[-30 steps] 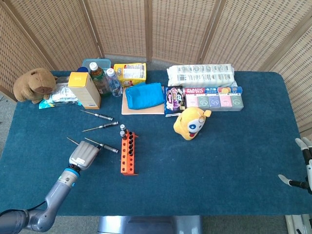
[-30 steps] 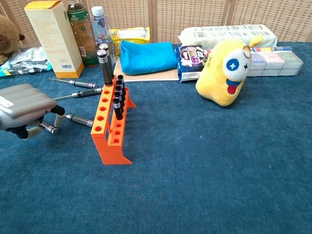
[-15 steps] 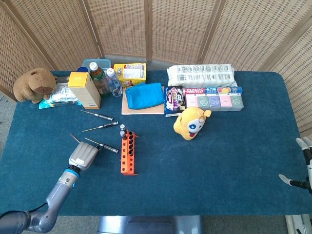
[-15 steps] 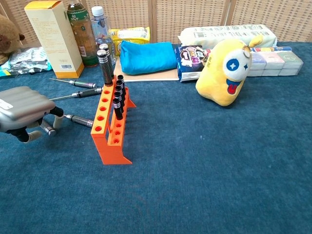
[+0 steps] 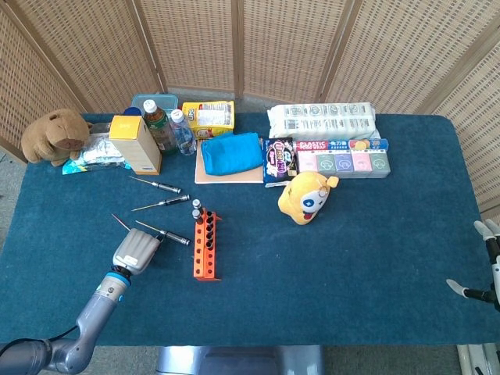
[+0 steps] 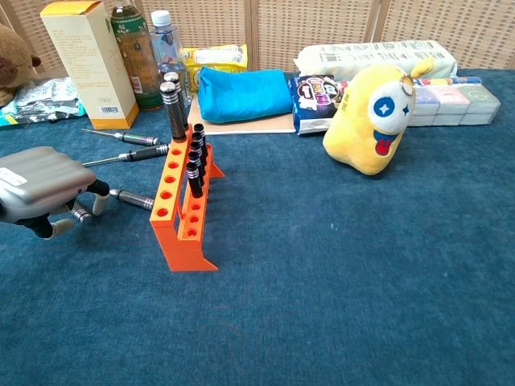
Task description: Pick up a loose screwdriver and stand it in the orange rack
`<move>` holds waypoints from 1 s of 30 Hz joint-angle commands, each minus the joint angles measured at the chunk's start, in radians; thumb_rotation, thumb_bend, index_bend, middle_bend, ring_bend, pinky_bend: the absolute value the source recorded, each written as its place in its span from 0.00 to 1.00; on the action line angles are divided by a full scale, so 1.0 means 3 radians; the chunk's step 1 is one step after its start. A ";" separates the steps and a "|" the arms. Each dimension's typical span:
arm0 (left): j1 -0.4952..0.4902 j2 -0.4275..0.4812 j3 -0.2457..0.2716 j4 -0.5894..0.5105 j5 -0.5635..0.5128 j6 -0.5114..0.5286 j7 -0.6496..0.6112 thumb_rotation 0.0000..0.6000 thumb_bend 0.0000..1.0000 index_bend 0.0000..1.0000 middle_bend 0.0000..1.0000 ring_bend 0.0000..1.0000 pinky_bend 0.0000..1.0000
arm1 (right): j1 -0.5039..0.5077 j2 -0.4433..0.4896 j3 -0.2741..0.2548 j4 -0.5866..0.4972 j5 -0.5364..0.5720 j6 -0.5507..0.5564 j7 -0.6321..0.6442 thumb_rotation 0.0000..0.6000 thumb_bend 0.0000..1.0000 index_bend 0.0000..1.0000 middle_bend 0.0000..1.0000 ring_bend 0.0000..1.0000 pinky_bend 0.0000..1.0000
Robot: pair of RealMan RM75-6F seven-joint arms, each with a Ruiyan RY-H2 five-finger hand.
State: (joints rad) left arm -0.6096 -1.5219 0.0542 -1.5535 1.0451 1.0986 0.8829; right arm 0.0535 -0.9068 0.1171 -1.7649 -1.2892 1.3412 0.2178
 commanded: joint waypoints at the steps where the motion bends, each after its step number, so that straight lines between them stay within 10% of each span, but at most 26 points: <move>1: 0.0002 0.0004 -0.0001 0.0000 -0.0001 0.0004 0.0013 1.00 0.38 0.42 1.00 1.00 1.00 | -0.0001 0.0000 0.0000 0.0000 -0.0003 0.0005 -0.0001 1.00 0.00 0.00 0.00 0.00 0.00; 30: 0.0053 -0.0112 -0.0011 0.0125 0.0044 0.0025 0.0062 1.00 0.39 0.52 1.00 1.00 1.00 | -0.0012 0.0007 0.0007 -0.0004 0.0002 0.0031 0.0000 1.00 0.00 0.00 0.00 0.00 0.00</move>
State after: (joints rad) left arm -0.5936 -1.5552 0.0511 -1.5161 1.0580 1.1062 0.9011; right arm 0.0500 -0.9047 0.1191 -1.7662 -1.2886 1.3506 0.2180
